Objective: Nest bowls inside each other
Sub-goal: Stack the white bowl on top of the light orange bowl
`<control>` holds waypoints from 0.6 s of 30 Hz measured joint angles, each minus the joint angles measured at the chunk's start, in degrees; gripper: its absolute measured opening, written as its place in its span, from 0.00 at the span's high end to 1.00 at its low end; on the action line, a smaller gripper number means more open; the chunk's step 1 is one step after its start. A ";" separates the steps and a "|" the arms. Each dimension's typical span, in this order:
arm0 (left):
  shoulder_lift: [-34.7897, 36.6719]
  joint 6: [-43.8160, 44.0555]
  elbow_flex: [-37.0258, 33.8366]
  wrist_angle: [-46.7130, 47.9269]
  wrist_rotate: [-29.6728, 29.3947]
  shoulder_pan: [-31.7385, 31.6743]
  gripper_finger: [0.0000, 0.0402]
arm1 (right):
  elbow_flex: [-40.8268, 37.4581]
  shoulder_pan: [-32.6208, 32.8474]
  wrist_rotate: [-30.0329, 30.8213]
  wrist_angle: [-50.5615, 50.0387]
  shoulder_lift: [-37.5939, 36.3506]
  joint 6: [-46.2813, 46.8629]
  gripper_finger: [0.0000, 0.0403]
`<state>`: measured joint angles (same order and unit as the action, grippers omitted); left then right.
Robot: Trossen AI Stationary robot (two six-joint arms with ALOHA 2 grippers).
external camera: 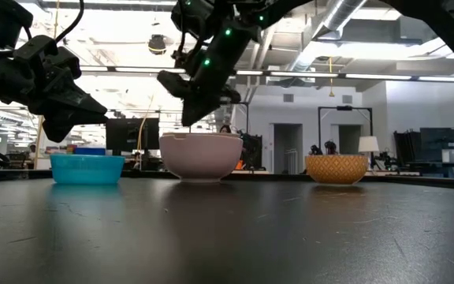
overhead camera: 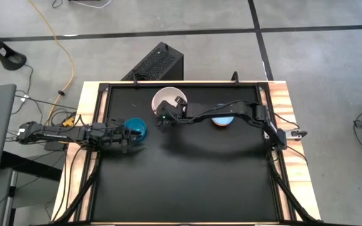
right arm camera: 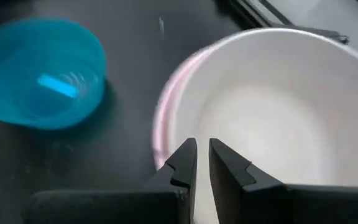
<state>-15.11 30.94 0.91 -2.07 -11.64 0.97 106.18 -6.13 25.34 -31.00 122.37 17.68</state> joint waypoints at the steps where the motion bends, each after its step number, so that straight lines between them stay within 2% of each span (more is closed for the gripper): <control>1: 0.00 0.00 0.00 0.00 0.02 0.01 0.78 | 1.00 -0.10 0.00 -1.97 -0.21 -0.28 0.85; 6: 0.02 -0.16 0.00 0.00 0.10 0.00 0.78 | 5.08 -2.10 -3.31 -12.40 -4.76 -1.54 0.85; 11: -0.40 -0.24 0.00 0.01 0.32 0.02 0.78 | 3.85 -6.95 -6.75 -24.13 -12.29 -1.71 0.85; 15: -1.02 -0.26 0.00 0.02 0.26 0.00 0.78 | -3.11 -10.72 -7.01 -28.10 -20.77 -1.75 0.85; 18: -1.18 -0.28 0.00 0.02 0.23 0.01 0.78 | -13.00 -13.08 -7.85 -26.89 -28.23 0.49 0.85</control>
<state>-16.29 30.65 0.91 -2.04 -11.41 0.99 93.18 -19.21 17.49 -57.90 94.14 18.17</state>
